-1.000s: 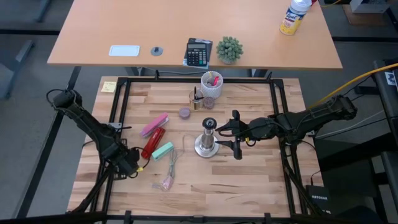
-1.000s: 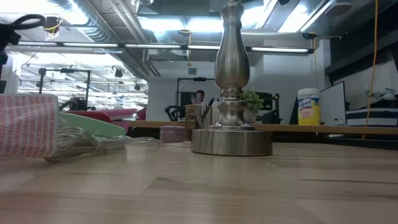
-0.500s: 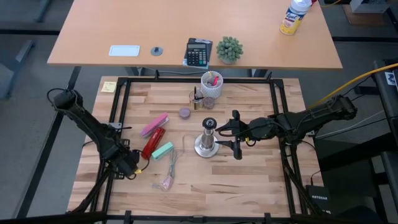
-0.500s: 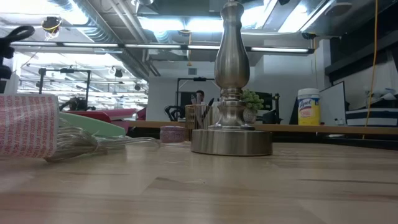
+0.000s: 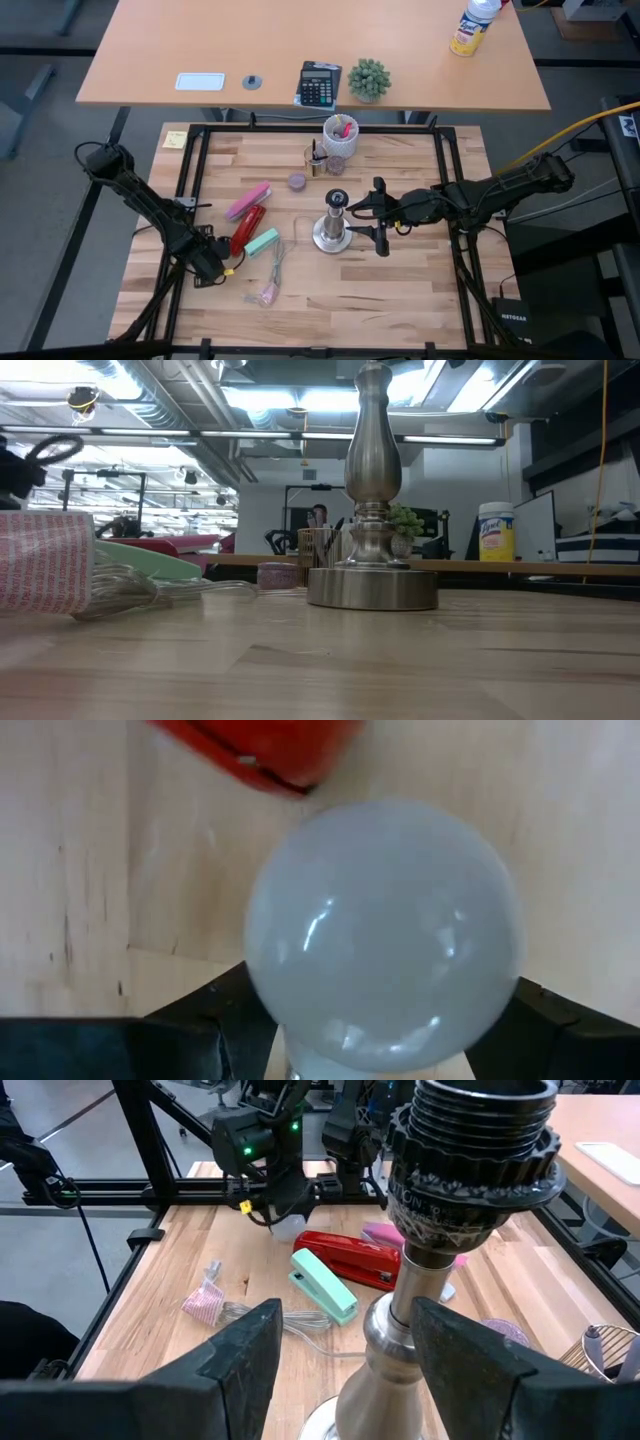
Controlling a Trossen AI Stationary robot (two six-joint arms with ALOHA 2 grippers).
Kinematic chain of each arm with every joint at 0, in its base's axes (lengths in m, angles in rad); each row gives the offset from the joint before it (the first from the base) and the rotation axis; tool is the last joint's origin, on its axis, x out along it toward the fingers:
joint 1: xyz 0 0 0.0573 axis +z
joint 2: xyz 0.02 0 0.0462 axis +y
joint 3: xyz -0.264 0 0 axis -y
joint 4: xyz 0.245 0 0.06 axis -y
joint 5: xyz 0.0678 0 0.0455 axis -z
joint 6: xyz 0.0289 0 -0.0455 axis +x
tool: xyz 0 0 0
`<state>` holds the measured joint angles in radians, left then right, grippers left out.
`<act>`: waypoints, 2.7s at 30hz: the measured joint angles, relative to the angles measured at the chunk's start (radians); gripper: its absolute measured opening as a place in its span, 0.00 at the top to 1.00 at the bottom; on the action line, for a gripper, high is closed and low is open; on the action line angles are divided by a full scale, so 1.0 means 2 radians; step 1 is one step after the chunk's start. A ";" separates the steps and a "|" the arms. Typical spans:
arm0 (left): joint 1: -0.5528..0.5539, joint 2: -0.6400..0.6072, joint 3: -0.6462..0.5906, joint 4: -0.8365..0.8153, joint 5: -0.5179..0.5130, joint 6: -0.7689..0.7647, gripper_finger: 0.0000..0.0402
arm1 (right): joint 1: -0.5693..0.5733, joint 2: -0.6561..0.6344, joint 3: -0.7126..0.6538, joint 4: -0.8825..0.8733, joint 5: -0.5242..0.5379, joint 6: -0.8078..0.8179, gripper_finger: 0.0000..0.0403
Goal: Screw lightbulb
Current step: Insert the lightbulb to the lamp
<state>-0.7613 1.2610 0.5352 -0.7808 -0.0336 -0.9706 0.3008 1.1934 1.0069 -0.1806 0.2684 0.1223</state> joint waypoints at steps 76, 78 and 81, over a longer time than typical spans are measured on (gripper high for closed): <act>0.245 0.000 0.045 0.850 -0.155 0.302 0.44 | 0.000 0.000 0.000 0.000 0.083 -0.010 0.44; 0.257 0.000 0.045 0.890 -0.167 0.340 0.44 | 0.000 0.000 0.000 0.000 0.088 -0.012 0.44; 0.272 0.000 0.050 0.930 -0.198 0.393 0.44 | 0.000 0.000 0.000 0.000 0.089 -0.012 0.44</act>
<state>-0.2171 1.2606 0.6353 1.0793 -0.4294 -0.1852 0.3008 1.1934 1.0069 -0.1802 0.4454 0.0986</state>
